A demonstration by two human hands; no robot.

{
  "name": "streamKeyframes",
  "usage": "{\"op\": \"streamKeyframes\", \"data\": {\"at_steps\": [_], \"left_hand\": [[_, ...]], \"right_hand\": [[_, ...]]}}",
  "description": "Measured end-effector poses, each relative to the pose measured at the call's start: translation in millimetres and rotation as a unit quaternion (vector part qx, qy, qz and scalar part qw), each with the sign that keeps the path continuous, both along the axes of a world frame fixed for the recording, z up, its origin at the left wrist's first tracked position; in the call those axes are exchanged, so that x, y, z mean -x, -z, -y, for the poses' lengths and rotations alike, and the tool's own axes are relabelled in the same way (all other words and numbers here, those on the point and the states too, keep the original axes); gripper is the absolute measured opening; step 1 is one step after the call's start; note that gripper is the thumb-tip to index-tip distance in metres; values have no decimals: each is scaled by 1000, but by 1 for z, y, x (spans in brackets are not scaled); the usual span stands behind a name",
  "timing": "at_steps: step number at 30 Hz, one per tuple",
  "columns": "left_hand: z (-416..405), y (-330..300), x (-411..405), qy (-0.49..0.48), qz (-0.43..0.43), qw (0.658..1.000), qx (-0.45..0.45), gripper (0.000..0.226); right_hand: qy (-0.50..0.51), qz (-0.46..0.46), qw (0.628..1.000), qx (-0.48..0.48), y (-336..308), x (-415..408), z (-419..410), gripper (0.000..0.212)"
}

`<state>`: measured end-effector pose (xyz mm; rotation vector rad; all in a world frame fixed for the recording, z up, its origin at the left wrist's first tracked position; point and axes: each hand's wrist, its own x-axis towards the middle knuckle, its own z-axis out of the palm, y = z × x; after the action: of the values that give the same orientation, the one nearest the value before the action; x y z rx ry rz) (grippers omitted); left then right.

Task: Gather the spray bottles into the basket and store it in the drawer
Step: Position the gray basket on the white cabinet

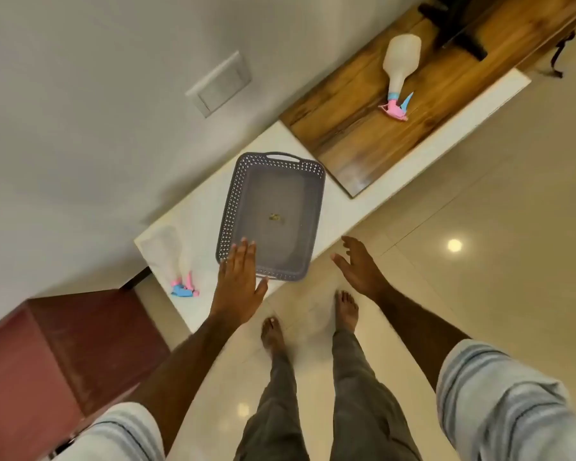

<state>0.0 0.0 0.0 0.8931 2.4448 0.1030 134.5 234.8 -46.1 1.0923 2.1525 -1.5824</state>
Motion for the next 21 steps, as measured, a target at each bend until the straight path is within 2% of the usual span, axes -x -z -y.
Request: {"op": "streamKeyframes", "data": {"at_steps": [3, 5, 8, 11, 13, 17, 21], "left_hand": [[17, 38, 15, -155, 52, 987, -5, 80], [22, 61, 22, -246, 97, 964, -24, 82], [18, 83, 22, -389, 142, 906, -89, 86], [16, 104, 20, -492, 171, 847, -110, 94], [13, 112, 18, -526, 189, 816, -149, 93], [11, 119, 15, -566, 300, 732, -231, 83], [14, 115, 26, -553, 312, 727, -262, 75]], "right_hand": [[25, -7, 1000, -15, 27, 38, 2, 63], [54, 9, 998, -15, 43, 68, -1, 64], [88, 40, 995, 8, 64, 96, -4, 64], [90, 60, 993, 38, 81, 112, -3, 53], [87, 59, 993, 43, 87, 116, -1, 47], [85, 62, 994, 36, 88, 119, 0, 43], [134, 47, 987, 80, 77, 117, 8, 46]]}}
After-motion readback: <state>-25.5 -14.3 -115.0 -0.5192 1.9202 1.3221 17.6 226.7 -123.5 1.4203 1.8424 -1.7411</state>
